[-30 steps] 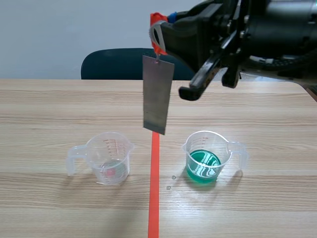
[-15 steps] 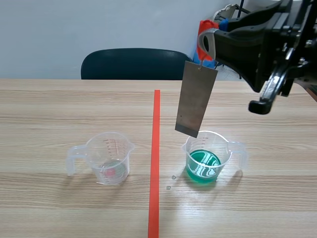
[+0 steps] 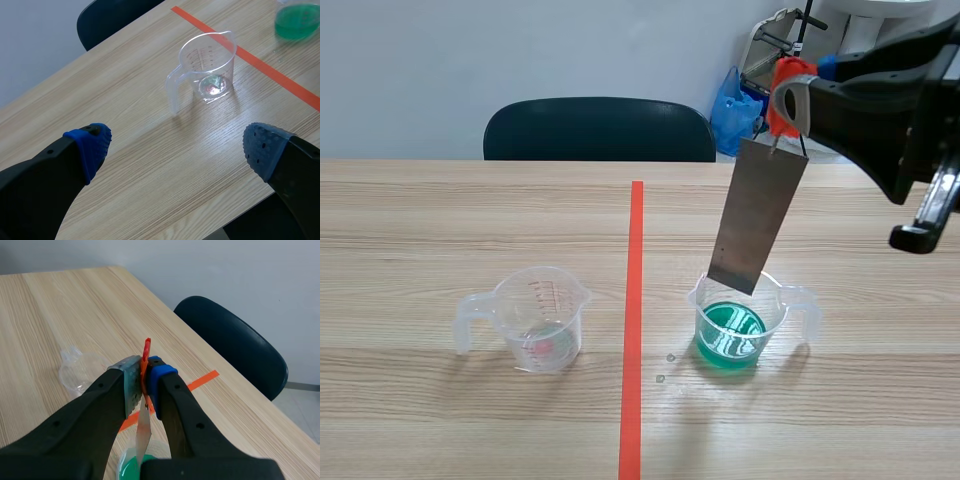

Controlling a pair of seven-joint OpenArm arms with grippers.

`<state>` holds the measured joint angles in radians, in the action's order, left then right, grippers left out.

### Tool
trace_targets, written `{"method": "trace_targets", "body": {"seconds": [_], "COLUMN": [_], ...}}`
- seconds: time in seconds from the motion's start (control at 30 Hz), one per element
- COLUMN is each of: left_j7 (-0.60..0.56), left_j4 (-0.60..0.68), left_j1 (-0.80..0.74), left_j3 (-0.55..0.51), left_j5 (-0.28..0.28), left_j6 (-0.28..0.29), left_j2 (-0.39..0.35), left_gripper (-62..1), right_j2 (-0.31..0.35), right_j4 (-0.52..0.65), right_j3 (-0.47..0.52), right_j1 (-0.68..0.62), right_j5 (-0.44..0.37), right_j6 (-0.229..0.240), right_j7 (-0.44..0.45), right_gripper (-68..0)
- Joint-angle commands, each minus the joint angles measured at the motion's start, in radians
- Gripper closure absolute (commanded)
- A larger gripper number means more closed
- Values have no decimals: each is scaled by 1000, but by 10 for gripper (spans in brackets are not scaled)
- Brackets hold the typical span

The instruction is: Do the redox reaction experiment

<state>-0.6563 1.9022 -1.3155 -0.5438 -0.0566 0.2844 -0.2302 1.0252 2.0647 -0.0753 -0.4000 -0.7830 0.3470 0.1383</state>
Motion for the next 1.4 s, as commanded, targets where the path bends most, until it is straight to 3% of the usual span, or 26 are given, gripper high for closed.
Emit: {"method": "trace_targets", "body": {"seconds": [0.0,0.33,0.67,0.8,1.37], "left_j7": [-14,-14,-18,-24,-25], "left_j4": [10,10,10,10,10], "left_j1": [-1,-1,-1,-1,-1], "left_j3": [-1,-1,-1,-1,-1], "left_j5": [7,7,7,7,7], "left_j6": [-2,-2,-2,-2,-2], "left_j2": [0,0,0,0,0], "left_gripper": [-563,-563,-563,-563,-563], "right_j2": [5,5,5,5,5], "right_j4": [9,-62,-63,-63,-63], "right_j3": [17,43,43,43,43], "right_j1": [5,-2,-2,-2,-2], "right_j5": [-11,-11,-11,-11,-11], "right_j6": [-7,-6,2,28,28], "right_j7": [19,60,60,69,71], "right_gripper": [-6,-6,-6,-7,-6]}}
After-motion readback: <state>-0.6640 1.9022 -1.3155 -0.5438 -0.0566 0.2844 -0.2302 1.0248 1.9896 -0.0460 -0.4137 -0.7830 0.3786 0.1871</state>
